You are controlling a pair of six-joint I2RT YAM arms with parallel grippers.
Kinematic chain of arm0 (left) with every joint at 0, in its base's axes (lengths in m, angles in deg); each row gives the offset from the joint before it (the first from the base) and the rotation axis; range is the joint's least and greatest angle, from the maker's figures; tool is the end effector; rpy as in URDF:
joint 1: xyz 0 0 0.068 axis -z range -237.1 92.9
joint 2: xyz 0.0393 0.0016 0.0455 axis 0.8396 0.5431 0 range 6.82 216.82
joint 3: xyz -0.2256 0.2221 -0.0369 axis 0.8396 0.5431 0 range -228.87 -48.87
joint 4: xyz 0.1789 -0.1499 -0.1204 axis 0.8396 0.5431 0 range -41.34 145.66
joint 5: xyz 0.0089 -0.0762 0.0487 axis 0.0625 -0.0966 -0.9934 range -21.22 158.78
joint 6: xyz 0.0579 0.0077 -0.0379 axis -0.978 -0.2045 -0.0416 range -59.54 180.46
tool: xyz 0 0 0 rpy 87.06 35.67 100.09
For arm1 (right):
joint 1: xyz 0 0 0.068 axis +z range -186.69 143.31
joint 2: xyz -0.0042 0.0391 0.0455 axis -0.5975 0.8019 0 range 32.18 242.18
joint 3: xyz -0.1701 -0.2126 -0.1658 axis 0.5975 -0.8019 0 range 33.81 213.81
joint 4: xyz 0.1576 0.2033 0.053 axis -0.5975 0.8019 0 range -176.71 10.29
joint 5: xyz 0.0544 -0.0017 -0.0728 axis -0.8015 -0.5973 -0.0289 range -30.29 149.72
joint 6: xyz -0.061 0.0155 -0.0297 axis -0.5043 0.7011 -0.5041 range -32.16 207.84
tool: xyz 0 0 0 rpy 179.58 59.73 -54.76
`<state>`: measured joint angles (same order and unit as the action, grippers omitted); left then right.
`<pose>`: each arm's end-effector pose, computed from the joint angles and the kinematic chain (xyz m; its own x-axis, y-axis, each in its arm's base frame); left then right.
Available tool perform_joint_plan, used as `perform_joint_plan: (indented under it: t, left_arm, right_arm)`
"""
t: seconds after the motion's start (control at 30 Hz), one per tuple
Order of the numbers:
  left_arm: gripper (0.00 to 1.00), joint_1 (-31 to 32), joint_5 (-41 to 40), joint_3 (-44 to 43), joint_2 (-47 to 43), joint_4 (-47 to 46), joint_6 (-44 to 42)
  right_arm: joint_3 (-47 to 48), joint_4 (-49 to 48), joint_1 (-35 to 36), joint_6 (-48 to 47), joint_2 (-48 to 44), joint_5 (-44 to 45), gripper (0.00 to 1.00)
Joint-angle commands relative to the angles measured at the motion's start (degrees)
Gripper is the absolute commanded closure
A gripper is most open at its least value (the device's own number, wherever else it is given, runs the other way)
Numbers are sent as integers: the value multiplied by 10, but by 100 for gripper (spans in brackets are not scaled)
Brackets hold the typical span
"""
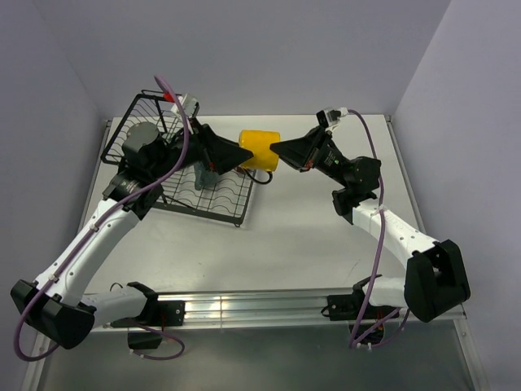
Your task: Load the cups into the dish rack
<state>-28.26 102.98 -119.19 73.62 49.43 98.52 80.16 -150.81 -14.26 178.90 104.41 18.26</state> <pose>0.2126 -0.1534 0.4803 -0.5161 -0.2980 -0.8030 0.7272 0.3430 -0.5946 0.2299 0.1354 0.4284 -0.7772 0.4899 -0.3949 -0.5575 -0.2451 0.7932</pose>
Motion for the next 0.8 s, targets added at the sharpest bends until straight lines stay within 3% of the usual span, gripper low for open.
perform_joint_plan:
  t: [0.0, 0.37, 0.77]
  left_arm:
    - [1, 0, 13, -10, 6, 31, -15]
    - [1, -16, -6, -22, -5, 71, -40]
    - [1, -23, 86, -11, 13, 25, -24]
  right_arm:
    - [15, -223, 16, 54, -22, -27, 100]
    - [1, -233, 7, 60, -34, -30, 100]
    - [14, -265, 4, 84, -15, -32, 100]
